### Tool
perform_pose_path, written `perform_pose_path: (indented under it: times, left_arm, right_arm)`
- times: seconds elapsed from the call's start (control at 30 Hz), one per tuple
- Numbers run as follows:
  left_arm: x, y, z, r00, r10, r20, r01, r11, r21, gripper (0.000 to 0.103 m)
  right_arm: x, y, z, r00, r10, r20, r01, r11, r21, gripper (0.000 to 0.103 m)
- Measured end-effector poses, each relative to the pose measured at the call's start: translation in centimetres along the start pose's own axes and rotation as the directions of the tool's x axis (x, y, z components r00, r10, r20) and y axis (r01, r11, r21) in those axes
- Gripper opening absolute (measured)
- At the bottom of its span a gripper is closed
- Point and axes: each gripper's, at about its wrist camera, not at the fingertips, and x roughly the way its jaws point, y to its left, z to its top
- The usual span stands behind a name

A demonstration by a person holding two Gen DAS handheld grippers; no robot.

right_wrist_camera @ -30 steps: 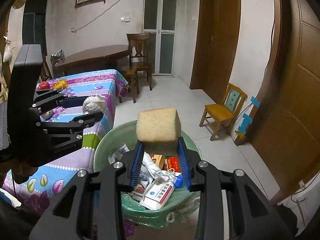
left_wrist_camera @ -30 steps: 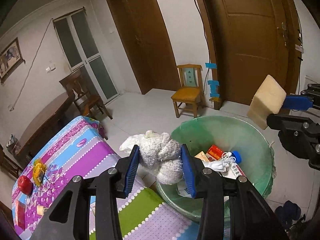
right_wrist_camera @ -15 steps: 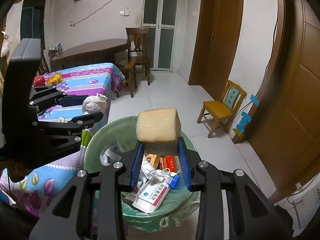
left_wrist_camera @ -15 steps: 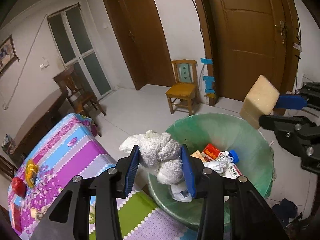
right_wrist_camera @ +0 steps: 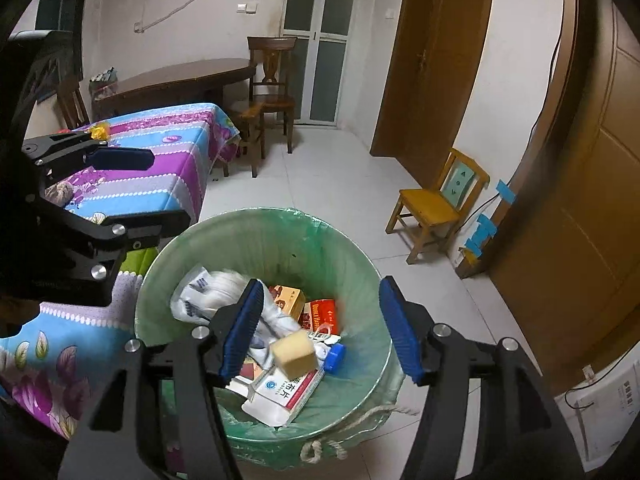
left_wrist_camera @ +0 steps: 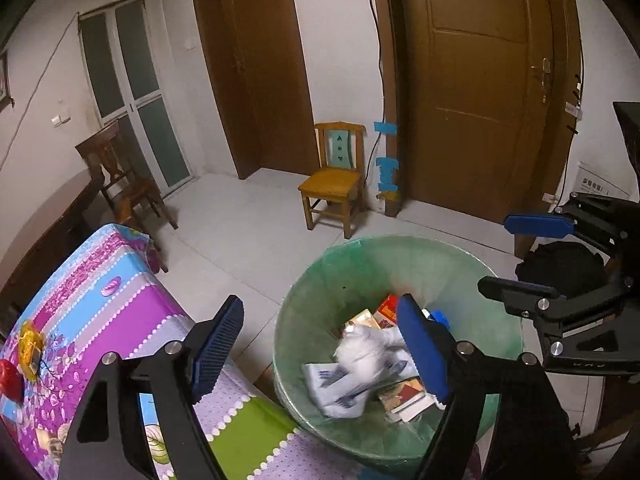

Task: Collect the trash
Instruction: 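Move both tools back over the table toward the remaining trash, then grasp the beige sponge block with left tool while right tool grasps the grey knit ball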

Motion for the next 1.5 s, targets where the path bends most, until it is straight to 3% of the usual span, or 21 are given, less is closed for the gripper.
perform_pose_path:
  times: [0.4,0.6,0.9,1.07,1.17,1.33,1.5]
  left_arm:
    - [-3.2,2.1,-3.2,0.997,0.073,0.010,-0.072,0.995,-0.065,0.079]
    - [-6.5,6.1,-6.6,0.994,0.108,0.010,-0.104,0.979,-0.175,0.080]
    - [-14.8,13.7,-13.5,0.987,0.160,0.031,-0.146,0.950,-0.277,0.084]
    - [-18.5,20.6,-18.9,0.974,0.227,-0.020,-0.222,0.924,-0.312,0.085]
    - [-19.7,25.1,-21.7,0.973,0.226,-0.053,-0.231,0.925,-0.302,0.085]
    - [-19.1,30.7,-23.6,0.987,0.145,-0.062,-0.154,0.972,-0.180,0.085]
    - [-15.2,32.9,-23.0,0.994,0.058,-0.088,-0.064,0.995,-0.070,0.087]
  right_arm:
    - [-1.5,1.4,0.3,0.998,0.027,0.062,-0.027,1.000,-0.007,0.058]
    - [-2.6,3.3,0.6,0.989,0.067,0.130,-0.068,0.998,0.005,0.058]
    - [-3.1,9.8,1.6,0.947,0.260,0.190,-0.255,0.966,-0.046,0.058]
    - [-2.0,15.3,2.9,0.910,0.389,0.145,-0.367,0.917,-0.158,0.058]
    - [-1.3,18.6,3.9,0.880,0.461,0.115,-0.426,0.872,-0.242,0.068]
    - [1.4,25.1,6.3,0.816,0.577,0.004,-0.529,0.751,-0.394,0.073]
    - [4.6,30.2,8.1,0.775,0.623,-0.107,-0.595,0.662,-0.455,0.073]
